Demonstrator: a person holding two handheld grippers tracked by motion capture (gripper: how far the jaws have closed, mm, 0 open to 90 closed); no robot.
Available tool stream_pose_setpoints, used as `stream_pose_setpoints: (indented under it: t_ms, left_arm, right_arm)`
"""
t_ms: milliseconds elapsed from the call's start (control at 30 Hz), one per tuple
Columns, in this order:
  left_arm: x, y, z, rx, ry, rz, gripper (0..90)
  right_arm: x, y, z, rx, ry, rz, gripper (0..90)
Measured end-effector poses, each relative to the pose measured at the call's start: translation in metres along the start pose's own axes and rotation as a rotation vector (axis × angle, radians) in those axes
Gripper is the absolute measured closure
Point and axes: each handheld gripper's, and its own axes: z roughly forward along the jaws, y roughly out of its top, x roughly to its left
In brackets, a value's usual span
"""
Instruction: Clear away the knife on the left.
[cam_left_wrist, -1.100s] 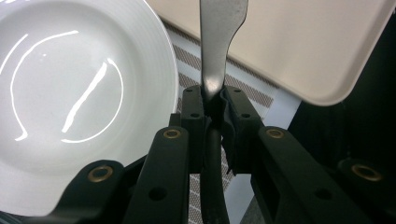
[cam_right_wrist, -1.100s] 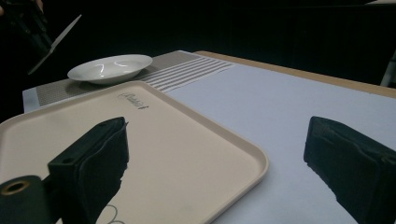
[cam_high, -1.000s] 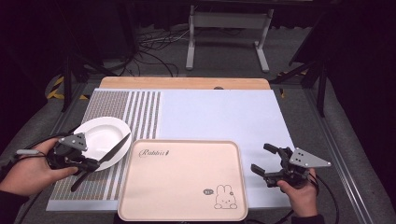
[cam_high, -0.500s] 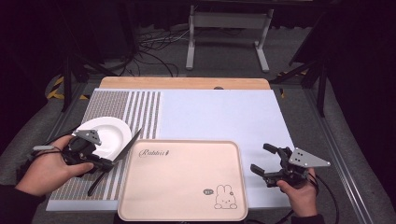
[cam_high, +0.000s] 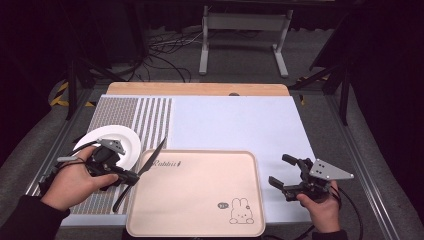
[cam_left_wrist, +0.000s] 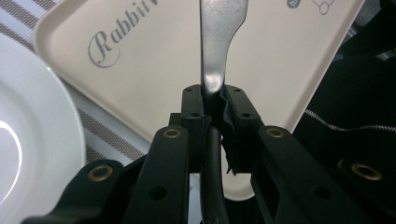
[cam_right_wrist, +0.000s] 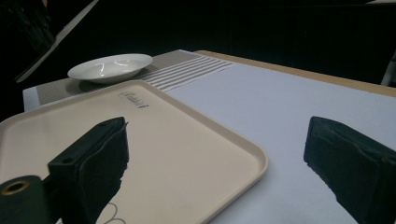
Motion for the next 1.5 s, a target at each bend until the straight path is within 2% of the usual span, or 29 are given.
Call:
stream_pose_setpoints:
  t_ms: [133, 233, 300, 400, 467, 600, 733, 1200, 1500]
  left_arm:
    - [-0.001, 0.003, 0.010, -0.001, -0.001, -0.008, 80.3]
    - [-0.003, 0.004, 0.021, 0.000, -0.041, -0.023, 80.3]
    - [-0.004, 0.004, 0.026, 0.004, -0.053, -0.025, 80.3]
    - [-0.005, 0.004, 0.031, 0.005, -0.066, -0.033, 80.2]
    - [-0.005, 0.003, 0.036, 0.006, -0.078, -0.061, 80.3]
    - [-0.004, 0.001, 0.046, 0.019, -0.088, -0.080, 80.3]
    - [-0.007, 0.000, 0.054, 0.029, -0.107, -0.086, 80.3]
    - [-0.005, -0.009, 0.070, 0.086, -0.118, -0.139, 80.3]
    - [-0.001, -0.015, 0.077, 0.094, -0.121, -0.162, 80.3]
  right_arm:
    - [0.000, 0.000, 0.000, 0.001, -0.001, -0.001, 7.0]
    - [0.000, 0.000, 0.000, 0.001, -0.001, -0.001, 7.0]
    - [0.000, -0.001, -0.001, 0.000, -0.002, -0.001, 7.0]
    - [0.000, -0.001, -0.001, 0.001, -0.002, -0.001, 7.0]
    - [0.000, -0.001, -0.001, 0.000, -0.001, -0.002, 7.0]
    - [-0.001, -0.001, -0.001, -0.002, -0.002, -0.002, 7.0]
    - [0.000, -0.001, -0.001, 0.000, -0.002, -0.002, 7.0]
    - [0.000, -0.001, -0.001, 0.001, -0.003, 0.002, 7.0]
    - [-0.002, -0.002, -0.001, -0.001, -0.004, 0.007, 6.9]
